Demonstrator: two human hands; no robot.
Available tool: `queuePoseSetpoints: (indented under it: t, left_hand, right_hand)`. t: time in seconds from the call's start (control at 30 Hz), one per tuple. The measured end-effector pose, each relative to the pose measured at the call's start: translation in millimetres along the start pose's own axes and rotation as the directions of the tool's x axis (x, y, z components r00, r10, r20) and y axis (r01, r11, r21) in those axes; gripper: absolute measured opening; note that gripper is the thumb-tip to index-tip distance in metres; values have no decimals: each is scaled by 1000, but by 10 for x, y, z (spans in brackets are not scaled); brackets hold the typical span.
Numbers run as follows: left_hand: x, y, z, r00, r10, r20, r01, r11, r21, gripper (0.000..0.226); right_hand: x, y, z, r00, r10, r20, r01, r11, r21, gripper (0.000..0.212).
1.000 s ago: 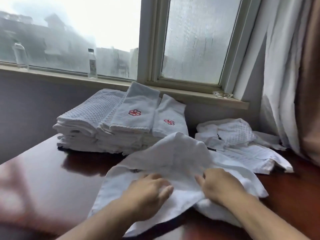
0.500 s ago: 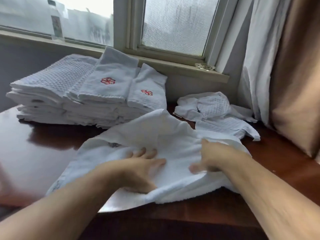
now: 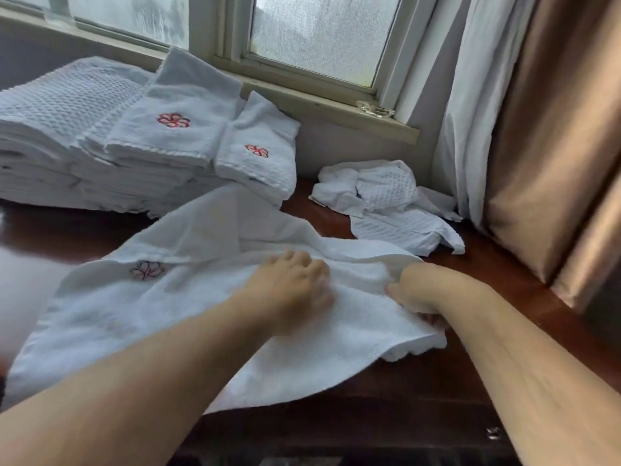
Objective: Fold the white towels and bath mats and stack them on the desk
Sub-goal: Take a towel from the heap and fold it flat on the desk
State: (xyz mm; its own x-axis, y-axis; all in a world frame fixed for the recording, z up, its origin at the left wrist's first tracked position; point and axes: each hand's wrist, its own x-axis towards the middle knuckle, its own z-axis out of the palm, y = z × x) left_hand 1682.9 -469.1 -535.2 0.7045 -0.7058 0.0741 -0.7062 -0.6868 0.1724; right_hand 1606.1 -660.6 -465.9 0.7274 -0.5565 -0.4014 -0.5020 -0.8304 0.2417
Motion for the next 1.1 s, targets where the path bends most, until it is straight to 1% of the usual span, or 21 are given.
queuePoseSetpoints:
  t: [0.1, 0.2, 0.23, 0.3, 0.37, 0.43, 0.53, 0.57, 0.6, 0.63, 0.67, 0.7, 0.73, 0.77, 0.8, 0.83, 0.87, 0.93, 0.97, 1.03, 1.1]
  left_hand:
    - [-35, -53, 224, 993, 101, 56, -97, 992, -76, 71]
    - [-41, -151, 264, 985, 163, 55, -159, 985, -70, 81]
    - [-53, -177, 249, 982, 174, 70, -169, 983, -67, 83]
    - [-79, -217, 230, 980, 173, 99, -169, 985, -47, 84]
    - [-113, -226, 224, 978, 171, 115, -169, 985, -33, 84]
    - [-131, -252, 214, 979, 173, 107, -170, 985, -38, 83]
    - [-162, -312, 203, 971, 217, 103, -211, 976, -61, 83]
    - [-174, -340, 202, 965, 237, 109, -230, 971, -71, 84]
    - [-176, -368, 200, 961, 252, 113, -245, 967, -77, 85]
    - [-171, -392, 206, 960, 258, 113, -251, 965, -74, 84]
    - [-157, -414, 218, 960, 257, 107, -252, 966, -56, 79]
    - [-129, -431, 242, 962, 252, 108, -251, 968, -19, 69]
    - [-92, -447, 262, 963, 245, 114, -248, 969, 15, 60]
    - [-54, -463, 282, 964, 231, 131, -237, 971, 36, 57]
    - [-32, -475, 301, 965, 219, 148, -228, 972, 50, 57]
    - [-12, -484, 322, 965, 210, 159, -223, 972, 69, 56]
    - [5, -495, 342, 966, 209, 154, -224, 971, 83, 54]
    - [8, -509, 367, 967, 212, 143, -226, 970, 93, 54]
    - [2, -507, 368, 967, 213, 143, -227, 970, 92, 54]
    - [-10, -494, 357, 967, 216, 135, -228, 971, 78, 53]
    - [-30, -475, 335, 968, 219, 120, -227, 972, 65, 52]
  right_hand:
    - [97, 150, -19, 990, 137, 40, -143, 960, 240, 23]
    - [338, 259, -10, 964, 153, -217, -97, 964, 249, 70]
    - [415, 250, 12, 959, 88, -270, -15, 965, 261, 69]
    - [523, 165, 45, 958, -45, -284, 148, 924, 352, 44]
    - [629, 122, 85, 949, -96, -302, 212, 900, 380, 24]
    - [658, 112, -32, 936, -164, -312, 263, 914, 309, 15]
    - [512, 107, -419, 973, -230, -15, 230, 963, 139, 18]
    - [486, 99, -529, 983, -185, -7, 185, 982, 30, 22]
    - [517, 88, -618, 980, -157, -120, 148, 986, -83, 22]
    - [572, 75, -691, 927, -125, -354, 84, 988, -129, 20]
    - [621, 69, -730, 786, -61, -615, 16, 997, -79, 21]
    - [632, 51, -720, 597, 41, -801, -8, 999, 45, 25]
    - [620, 24, -668, 434, 120, -893, 33, 988, 149, 33]
    - [619, 4, -591, 355, 148, -923, 95, 977, 193, 40]
    - [637, -25, -499, 352, 131, -927, 169, 965, 201, 42]
    - [663, -60, -402, 412, 80, -908, 272, 940, 206, 40]
    - [699, -90, -308, 527, -4, -850, 387, 891, 236, 37]
    - [714, -126, -123, 768, -211, -604, 460, 838, 293, 38]
    - [710, -112, -45, 831, -285, -478, 455, 842, 289, 39]
    - [698, -61, 68, 885, -320, -338, 399, 896, 195, 34]
    - [690, -12, 124, 859, -330, -391, 362, 932, 8, 33]
